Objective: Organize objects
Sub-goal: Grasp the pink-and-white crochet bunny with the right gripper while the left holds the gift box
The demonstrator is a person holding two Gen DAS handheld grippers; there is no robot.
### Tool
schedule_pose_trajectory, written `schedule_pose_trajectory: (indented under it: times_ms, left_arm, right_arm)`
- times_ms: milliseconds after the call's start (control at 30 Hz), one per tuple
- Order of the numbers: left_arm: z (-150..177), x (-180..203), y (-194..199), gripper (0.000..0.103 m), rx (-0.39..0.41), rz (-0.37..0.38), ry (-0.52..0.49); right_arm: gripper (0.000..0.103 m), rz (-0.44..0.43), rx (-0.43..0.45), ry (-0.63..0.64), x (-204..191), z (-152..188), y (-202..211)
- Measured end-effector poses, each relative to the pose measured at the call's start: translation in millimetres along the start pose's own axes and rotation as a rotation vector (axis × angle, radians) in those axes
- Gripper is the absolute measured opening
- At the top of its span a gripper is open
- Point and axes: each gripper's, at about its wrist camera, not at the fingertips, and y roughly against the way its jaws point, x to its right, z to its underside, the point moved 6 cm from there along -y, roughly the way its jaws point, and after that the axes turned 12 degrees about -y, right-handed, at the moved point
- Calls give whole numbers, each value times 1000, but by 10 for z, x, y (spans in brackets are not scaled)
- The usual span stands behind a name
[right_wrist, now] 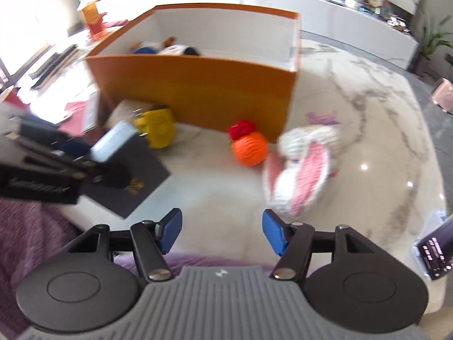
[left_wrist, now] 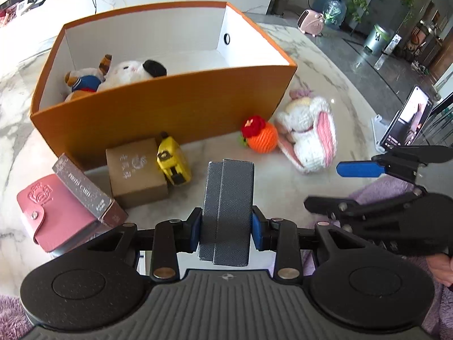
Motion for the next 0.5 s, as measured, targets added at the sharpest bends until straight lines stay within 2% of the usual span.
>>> schedule_pose_trajectory:
  times_ms: [133, 233, 367, 500]
  left_arm:
    - [-89, 26, -4, 41, 16, 6, -4]
    - [-123, 23, -18, 41, 17, 9, 0]
    - [-172, 7, -29, 41, 24, 17, 8]
    - [-231, -15, -56, 41, 28, 21, 12]
  right_arm:
    - [66, 92, 48, -85, 207, -187, -8]
    - [79, 157, 88, -145, 396, -324, -7]
    - [80, 178, 64, -228, 571, -484, -185]
    - [78, 172, 27, -257, 634, -519, -349]
